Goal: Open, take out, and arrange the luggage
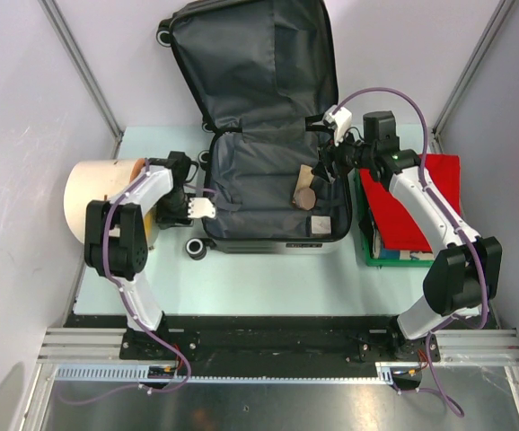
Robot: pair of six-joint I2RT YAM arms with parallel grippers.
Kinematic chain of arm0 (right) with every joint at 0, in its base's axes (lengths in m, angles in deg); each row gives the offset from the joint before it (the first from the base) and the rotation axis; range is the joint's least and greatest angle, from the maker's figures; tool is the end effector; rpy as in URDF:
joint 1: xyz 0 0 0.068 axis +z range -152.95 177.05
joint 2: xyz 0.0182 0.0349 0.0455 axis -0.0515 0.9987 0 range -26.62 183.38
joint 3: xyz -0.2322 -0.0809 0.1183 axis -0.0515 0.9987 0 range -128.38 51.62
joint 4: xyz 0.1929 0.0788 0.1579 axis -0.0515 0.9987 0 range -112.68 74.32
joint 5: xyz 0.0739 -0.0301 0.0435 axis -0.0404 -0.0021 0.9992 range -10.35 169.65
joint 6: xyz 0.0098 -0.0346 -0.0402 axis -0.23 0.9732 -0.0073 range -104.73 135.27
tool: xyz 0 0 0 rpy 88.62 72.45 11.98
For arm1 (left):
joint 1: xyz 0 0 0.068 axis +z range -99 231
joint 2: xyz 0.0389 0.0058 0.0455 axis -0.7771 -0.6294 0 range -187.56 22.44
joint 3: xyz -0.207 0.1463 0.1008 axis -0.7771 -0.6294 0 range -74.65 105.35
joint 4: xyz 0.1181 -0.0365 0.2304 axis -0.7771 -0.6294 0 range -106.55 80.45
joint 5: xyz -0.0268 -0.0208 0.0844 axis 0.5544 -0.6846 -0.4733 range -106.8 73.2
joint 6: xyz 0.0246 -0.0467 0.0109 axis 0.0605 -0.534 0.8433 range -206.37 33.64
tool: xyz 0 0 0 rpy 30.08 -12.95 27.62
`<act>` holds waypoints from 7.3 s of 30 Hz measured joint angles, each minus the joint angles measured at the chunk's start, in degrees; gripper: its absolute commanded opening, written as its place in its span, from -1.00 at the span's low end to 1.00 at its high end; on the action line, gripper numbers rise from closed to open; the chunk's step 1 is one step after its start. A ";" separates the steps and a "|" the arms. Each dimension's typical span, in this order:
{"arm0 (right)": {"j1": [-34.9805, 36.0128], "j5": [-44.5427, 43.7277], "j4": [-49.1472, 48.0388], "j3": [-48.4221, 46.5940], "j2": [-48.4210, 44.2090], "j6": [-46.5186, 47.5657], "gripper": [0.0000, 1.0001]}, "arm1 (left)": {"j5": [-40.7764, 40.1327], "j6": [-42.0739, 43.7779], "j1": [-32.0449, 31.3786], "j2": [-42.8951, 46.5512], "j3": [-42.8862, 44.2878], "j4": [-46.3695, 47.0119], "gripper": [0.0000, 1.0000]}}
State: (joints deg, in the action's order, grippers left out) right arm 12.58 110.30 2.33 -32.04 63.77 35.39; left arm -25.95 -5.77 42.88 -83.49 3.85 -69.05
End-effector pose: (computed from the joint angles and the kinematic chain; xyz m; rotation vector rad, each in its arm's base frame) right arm 0.3431 0.1142 0.3534 -0.9288 1.8619 0.5173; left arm 0.3409 -0.0429 0.1987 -2.1488 -2.2071 -0.2474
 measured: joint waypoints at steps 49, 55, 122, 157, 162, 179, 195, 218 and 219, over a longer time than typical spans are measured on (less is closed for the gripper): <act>2.23 0.07 -2.38 0.42 -0.17 0.02 0.33 | 11.54 -8.70 2.97 8.92 17.00 -4.74 0.45; 10.23 -0.26 -13.62 0.37 4.85 -1.84 0.25 | 21.42 -21.81 10.14 13.33 26.82 -5.81 0.51; 40.26 -0.24 -34.27 -55.19 68.15 6.45 0.11 | 39.91 -61.16 37.35 11.04 19.34 10.23 0.72; 42.69 -6.88 -21.16 -43.36 58.31 22.62 -1.00 | 43.01 -60.04 36.09 14.29 14.40 10.49 0.67; 42.60 -8.00 -18.47 -41.03 56.02 25.55 -1.00 | 42.93 -60.43 35.91 13.33 14.84 10.32 0.66; 40.26 -5.01 -15.39 -30.18 46.75 19.93 0.09 | 37.79 -61.55 35.87 10.23 17.38 4.13 0.76; 34.71 -9.55 -17.31 -31.12 36.68 -9.75 -0.05 | 35.98 -62.07 35.87 10.97 19.63 0.50 0.81; 42.91 -30.64 -10.16 -41.86 51.52 -15.15 -0.04 | 36.28 -62.62 35.87 15.85 15.39 2.73 0.82; 42.91 -31.63 -9.57 -42.38 51.78 -14.95 -0.04 | 36.28 -62.62 35.87 15.91 15.15 3.08 0.82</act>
State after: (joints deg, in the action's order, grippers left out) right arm 55.48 78.68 -7.24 -74.42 115.55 20.44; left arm 10.33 -68.39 78.74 -67.58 19.00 -65.97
